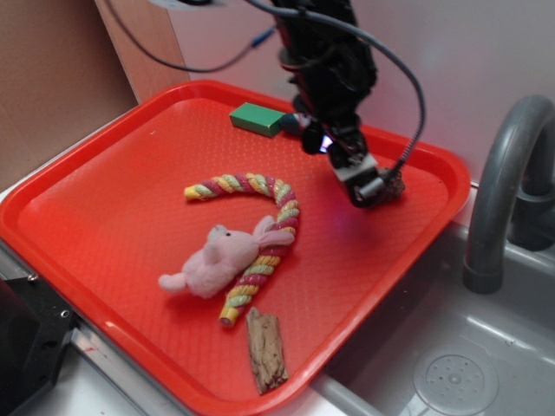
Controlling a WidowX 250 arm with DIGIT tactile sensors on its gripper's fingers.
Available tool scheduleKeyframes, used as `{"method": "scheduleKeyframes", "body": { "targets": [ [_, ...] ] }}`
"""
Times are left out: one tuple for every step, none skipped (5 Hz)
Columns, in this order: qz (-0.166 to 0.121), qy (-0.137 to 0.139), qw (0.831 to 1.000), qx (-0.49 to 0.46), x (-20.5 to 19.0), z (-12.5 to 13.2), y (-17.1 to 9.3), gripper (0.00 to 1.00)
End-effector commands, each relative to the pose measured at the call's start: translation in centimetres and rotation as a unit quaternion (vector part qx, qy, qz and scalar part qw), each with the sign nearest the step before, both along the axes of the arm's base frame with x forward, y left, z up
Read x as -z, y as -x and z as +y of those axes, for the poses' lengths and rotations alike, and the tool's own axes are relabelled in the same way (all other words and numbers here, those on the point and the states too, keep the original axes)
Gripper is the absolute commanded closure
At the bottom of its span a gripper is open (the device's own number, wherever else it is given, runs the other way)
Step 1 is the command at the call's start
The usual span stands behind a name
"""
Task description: Grab the rock.
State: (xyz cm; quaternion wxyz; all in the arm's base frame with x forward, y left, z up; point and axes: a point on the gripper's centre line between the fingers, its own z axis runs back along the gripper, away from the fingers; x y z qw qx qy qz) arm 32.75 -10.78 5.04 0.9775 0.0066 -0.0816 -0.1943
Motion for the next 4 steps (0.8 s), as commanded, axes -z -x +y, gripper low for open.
{"method": "scheduleKeyframes", "body": {
  "targets": [
    [-0.029,0.035,0.998,0.052,1.2,-2.8,-2.0,0.0],
    [-0.036,0.042,0.996,0.067,1.2,-4.1,-1.4,0.0],
    [-0.034,0.044,0.996,0.067,1.3,-4.7,-1.7,0.0],
    [-0.033,0.037,0.997,0.055,1.6,-4.3,-1.9,1.0]
  ]
}}
